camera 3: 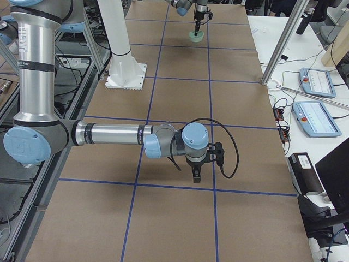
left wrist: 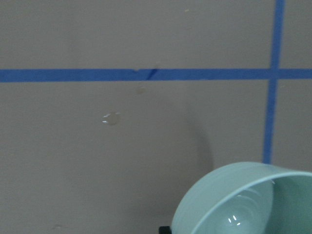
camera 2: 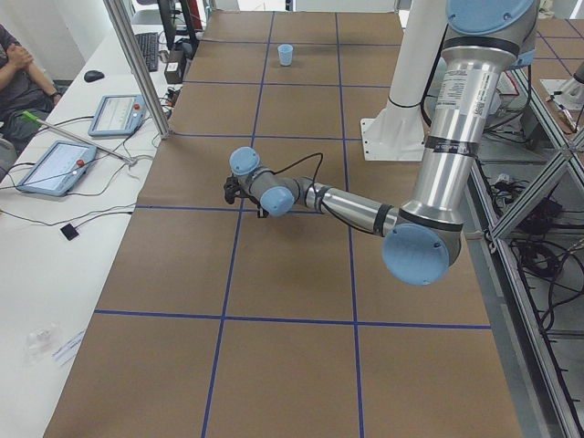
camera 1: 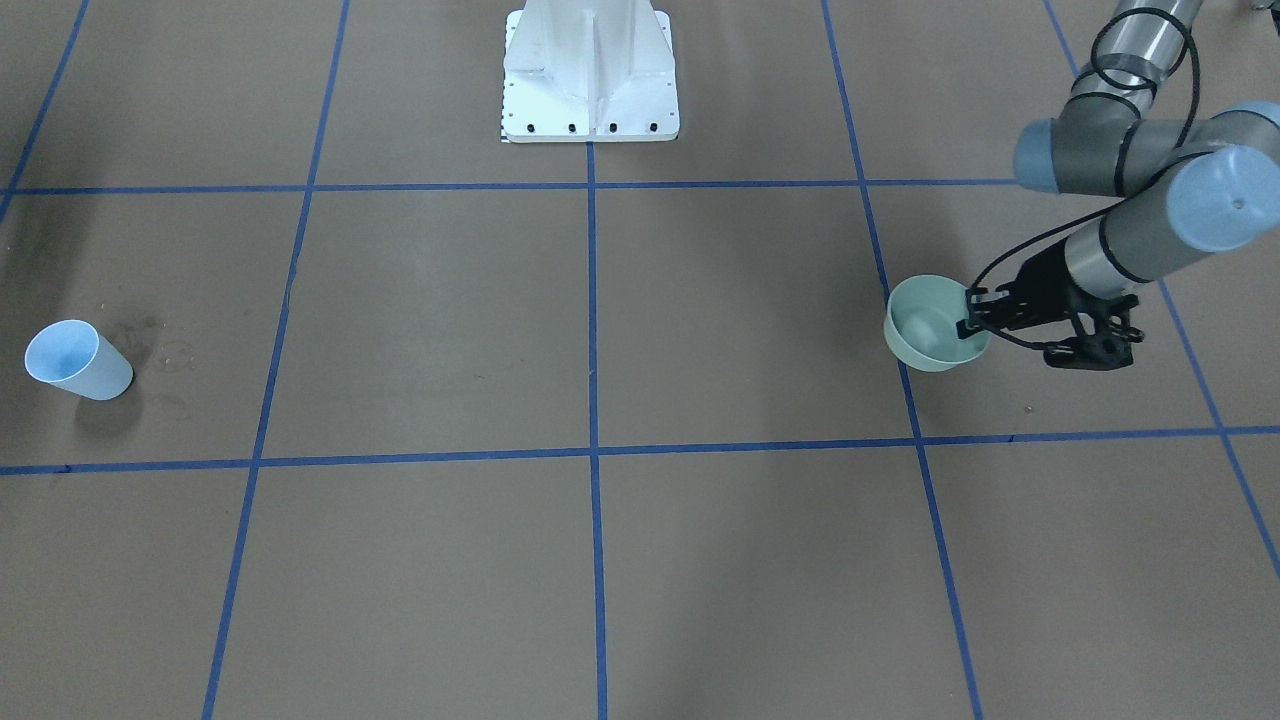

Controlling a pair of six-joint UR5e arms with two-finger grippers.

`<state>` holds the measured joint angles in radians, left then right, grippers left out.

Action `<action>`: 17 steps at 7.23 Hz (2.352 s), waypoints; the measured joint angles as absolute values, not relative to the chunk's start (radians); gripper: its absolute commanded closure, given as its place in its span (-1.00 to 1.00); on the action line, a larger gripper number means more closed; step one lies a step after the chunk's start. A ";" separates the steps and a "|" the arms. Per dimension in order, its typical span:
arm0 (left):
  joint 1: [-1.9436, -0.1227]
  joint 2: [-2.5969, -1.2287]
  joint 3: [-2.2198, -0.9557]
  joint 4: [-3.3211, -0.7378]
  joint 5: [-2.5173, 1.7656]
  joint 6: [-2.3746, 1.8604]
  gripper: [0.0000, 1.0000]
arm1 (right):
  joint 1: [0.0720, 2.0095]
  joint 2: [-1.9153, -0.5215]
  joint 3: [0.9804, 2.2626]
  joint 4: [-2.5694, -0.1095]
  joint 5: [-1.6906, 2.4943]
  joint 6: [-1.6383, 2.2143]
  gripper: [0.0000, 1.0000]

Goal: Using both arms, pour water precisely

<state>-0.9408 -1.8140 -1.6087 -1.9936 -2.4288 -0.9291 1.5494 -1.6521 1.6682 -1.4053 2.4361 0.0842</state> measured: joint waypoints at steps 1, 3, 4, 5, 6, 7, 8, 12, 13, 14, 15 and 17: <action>-0.859 -1.898 -1.615 -1.991 -2.403 -1.061 1.00 | 1.548 -1.652 1.669 -1.405 2.436 0.085 -0.99; -0.730 -2.080 -1.564 -1.959 -2.311 -1.225 1.00 | 1.546 -1.652 1.670 -1.404 2.436 0.085 -0.99; -0.698 -2.192 -1.485 -1.924 -2.269 -1.252 1.00 | 1.545 -1.652 1.669 -1.405 2.436 0.085 -0.99; -0.684 -2.280 -1.400 -1.906 -2.242 -1.261 1.00 | 1.544 -1.651 1.670 -1.405 2.436 0.085 -0.99; -0.678 -2.341 -1.327 -1.901 -2.230 -1.264 1.00 | 1.541 -1.651 1.670 -1.405 2.437 0.086 -0.99; -0.673 -2.377 -1.282 -1.900 -2.225 -1.265 1.00 | 1.539 -1.651 1.670 -1.405 2.437 0.086 -0.99; -0.663 -2.398 -1.255 -1.900 -2.220 -1.267 1.00 | 1.538 -1.651 1.670 -1.405 2.437 0.086 -0.99; -0.638 -2.443 -1.208 -1.905 -2.188 -1.268 1.00 | 1.532 -1.651 1.668 -1.405 2.437 0.086 -0.99; -0.636 -2.444 -1.205 -1.906 -2.187 -1.267 1.00 | 1.531 -1.651 1.668 -1.405 2.437 0.086 -0.99; -0.636 -2.445 -1.205 -1.906 -2.186 -1.267 1.00 | 1.531 -1.651 1.667 -1.405 2.437 0.086 -0.99; -0.635 -2.445 -1.204 -1.906 -2.186 -1.267 1.00 | 1.529 -1.652 1.667 -1.405 2.437 0.086 -0.99; -0.635 -2.445 -1.203 -1.906 -2.186 -1.267 -0.55 | 1.528 -1.651 1.666 -1.405 2.437 0.086 -0.99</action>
<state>-0.6351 -2.4451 -1.2030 -1.9063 -2.1856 -1.2667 1.5277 -1.6514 1.6655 -1.4052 2.4375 0.0859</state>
